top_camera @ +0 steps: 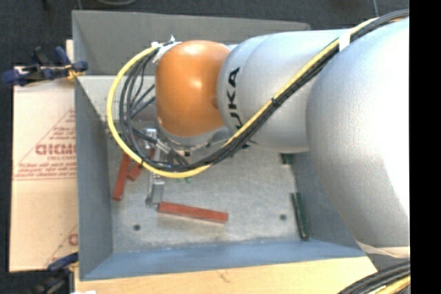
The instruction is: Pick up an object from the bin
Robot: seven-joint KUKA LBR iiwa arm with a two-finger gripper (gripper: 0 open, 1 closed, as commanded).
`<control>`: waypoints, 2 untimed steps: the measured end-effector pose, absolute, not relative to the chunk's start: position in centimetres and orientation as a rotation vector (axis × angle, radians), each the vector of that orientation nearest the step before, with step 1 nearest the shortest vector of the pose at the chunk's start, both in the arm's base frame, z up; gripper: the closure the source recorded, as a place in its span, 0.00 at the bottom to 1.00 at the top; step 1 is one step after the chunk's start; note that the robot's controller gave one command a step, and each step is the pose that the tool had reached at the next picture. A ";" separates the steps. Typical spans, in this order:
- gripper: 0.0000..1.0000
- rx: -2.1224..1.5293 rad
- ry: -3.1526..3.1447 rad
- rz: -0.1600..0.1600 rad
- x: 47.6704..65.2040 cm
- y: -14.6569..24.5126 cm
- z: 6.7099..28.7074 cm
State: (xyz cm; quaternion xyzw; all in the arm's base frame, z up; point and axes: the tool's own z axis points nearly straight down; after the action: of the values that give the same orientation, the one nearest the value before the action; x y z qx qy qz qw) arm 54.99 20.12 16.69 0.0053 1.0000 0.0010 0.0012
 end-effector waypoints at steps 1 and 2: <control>0.00 0.214 3.143 -0.006 49.8 12.8 7.2; 1.00 0.205 3.134 0.002 50.1 13.1 7.7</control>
Offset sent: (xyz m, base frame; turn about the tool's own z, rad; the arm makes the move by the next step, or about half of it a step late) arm -0.0496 -0.0695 -0.0905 0.1114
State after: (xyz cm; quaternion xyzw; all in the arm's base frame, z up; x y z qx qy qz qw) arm 50.10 13.12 7.65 0.0654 0.9979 0.0006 0.0005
